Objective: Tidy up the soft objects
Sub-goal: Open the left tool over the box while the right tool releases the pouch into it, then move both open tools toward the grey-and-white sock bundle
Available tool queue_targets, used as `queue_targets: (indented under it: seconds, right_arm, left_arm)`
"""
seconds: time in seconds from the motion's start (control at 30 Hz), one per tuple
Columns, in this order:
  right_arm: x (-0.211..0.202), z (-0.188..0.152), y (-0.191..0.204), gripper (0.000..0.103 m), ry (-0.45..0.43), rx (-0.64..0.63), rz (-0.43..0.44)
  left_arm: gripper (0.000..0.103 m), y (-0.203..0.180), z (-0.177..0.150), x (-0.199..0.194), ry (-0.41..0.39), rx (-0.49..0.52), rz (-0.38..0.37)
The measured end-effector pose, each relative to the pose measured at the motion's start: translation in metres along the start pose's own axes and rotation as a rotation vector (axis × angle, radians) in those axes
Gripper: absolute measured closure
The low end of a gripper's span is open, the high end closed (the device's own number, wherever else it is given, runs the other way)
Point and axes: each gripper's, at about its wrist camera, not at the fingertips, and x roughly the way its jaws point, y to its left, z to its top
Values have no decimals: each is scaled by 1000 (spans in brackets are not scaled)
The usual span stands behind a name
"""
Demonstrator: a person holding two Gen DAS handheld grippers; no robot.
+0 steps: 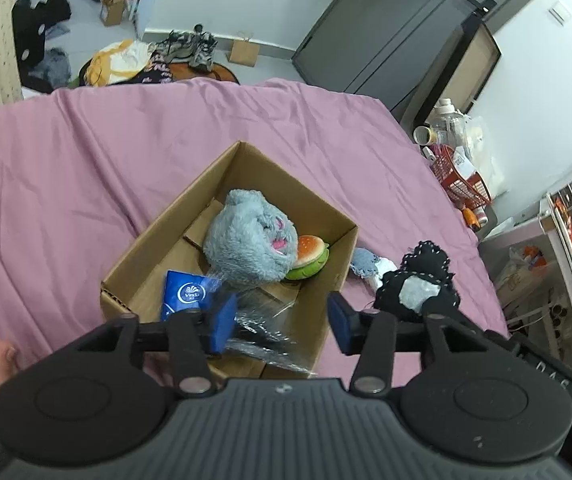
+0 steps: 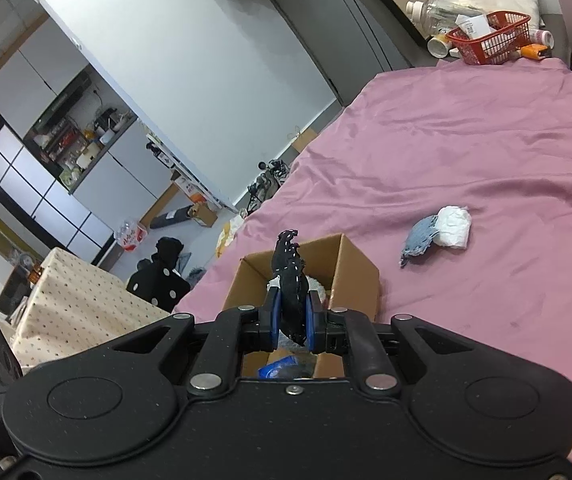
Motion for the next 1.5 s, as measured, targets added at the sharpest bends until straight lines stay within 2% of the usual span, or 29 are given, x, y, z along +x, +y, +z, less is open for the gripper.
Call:
queue_targets:
  seconds: [0.07, 0.27, 0.33, 0.47, 0.53, 0.6, 0.67, 0.93, 1.03, 1.5]
  right_arm:
    - [5, -1, 5, 90, 8, -6, -6]
    - [18, -7, 17, 90, 37, -15, -26]
    - [22, -10, 20, 89, 49, -13, -29]
    - [31, -15, 17, 76, 87, 18, -32]
    - [29, -14, 13, 64, 81, 34, -63]
    - [23, -10, 8, 61, 65, 44, -73]
    - [17, -3, 2, 61, 54, 54, -79]
    - [-6, 30, -30, 61, 13, 86, -127]
    - [-10, 38, -38, 57, 10, 95, -130]
    - [-11, 76, -88, 55, -2, 265, -91]
  left_arm:
    - [46, 4, 3, -2, -9, -9, 3]
    - [44, 16, 13, -9, -29, -35, 12]
    - [40, 18, 16, -10, -32, -38, 19]
    - [36, 21, 19, -11, -38, -31, 27]
    - [35, 22, 18, -11, -31, -27, 35]
    - [30, 21, 19, -10, -27, -23, 44]
    - [27, 21, 20, -11, -32, -21, 52]
    - [25, 1, 21, -9, -54, 13, 89]
    - [25, -10, 22, -7, -61, 28, 95]
    - [25, -78, 25, 20, -62, 112, 75]
